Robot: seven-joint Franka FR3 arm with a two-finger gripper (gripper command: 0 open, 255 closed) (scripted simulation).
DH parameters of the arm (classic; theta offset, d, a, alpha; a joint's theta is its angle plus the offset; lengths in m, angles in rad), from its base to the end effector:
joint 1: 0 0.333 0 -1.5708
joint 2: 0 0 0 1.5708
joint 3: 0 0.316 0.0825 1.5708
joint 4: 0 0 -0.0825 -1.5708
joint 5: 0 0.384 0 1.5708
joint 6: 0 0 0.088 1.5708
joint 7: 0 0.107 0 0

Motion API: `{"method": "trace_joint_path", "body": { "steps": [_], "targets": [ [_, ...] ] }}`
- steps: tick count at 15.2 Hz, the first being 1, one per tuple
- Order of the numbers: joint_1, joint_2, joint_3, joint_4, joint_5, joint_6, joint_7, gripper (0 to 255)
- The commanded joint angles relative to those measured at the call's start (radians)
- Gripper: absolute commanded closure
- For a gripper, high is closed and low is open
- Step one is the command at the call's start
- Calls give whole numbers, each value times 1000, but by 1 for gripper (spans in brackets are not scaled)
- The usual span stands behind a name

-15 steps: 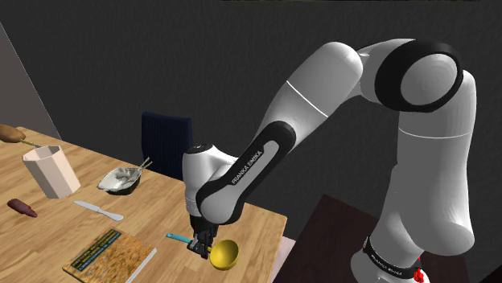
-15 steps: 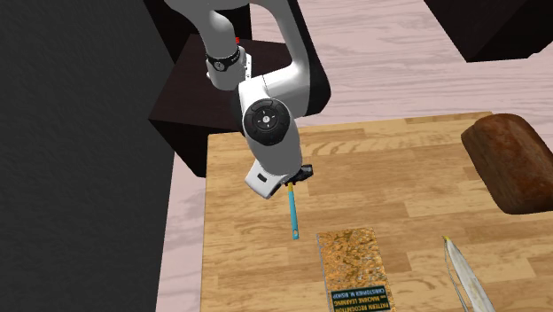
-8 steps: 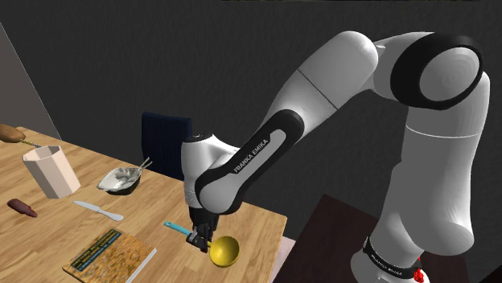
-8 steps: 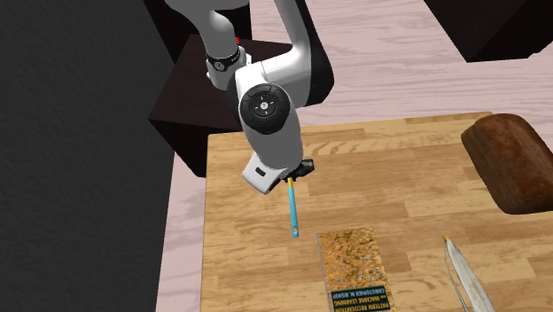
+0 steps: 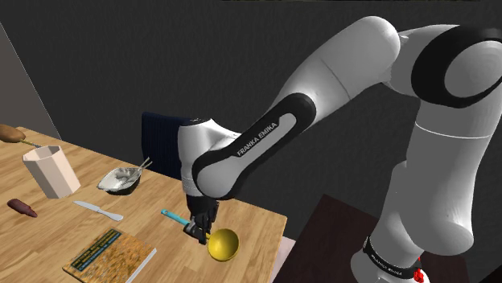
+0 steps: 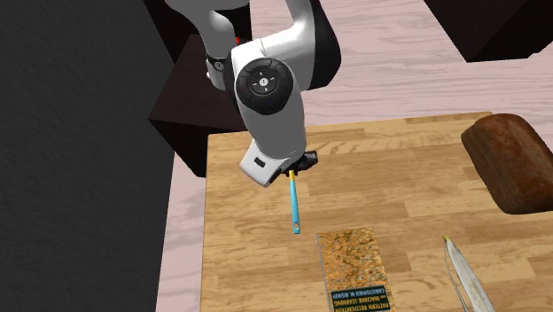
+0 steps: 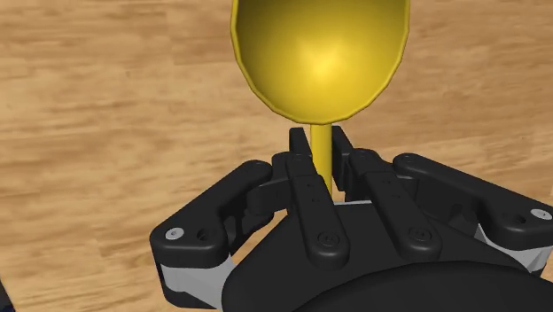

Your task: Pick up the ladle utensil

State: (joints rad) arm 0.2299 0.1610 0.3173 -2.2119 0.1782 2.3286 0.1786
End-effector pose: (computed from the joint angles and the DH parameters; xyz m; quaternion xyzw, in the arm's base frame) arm 0.4616 0.2839 0.3069 -0.9887 -0.1194 0.0496 0.0758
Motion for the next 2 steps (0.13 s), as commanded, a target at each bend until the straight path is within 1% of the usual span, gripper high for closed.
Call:
{"method": "trace_joint_path", "body": {
  "steps": [1, 2],
  "targets": [
    [-2, -13, 0, 4, 3, -17, -1, 255],
    [-2, -13, 0, 4, 3, -17, -1, 255]
  ]
}}
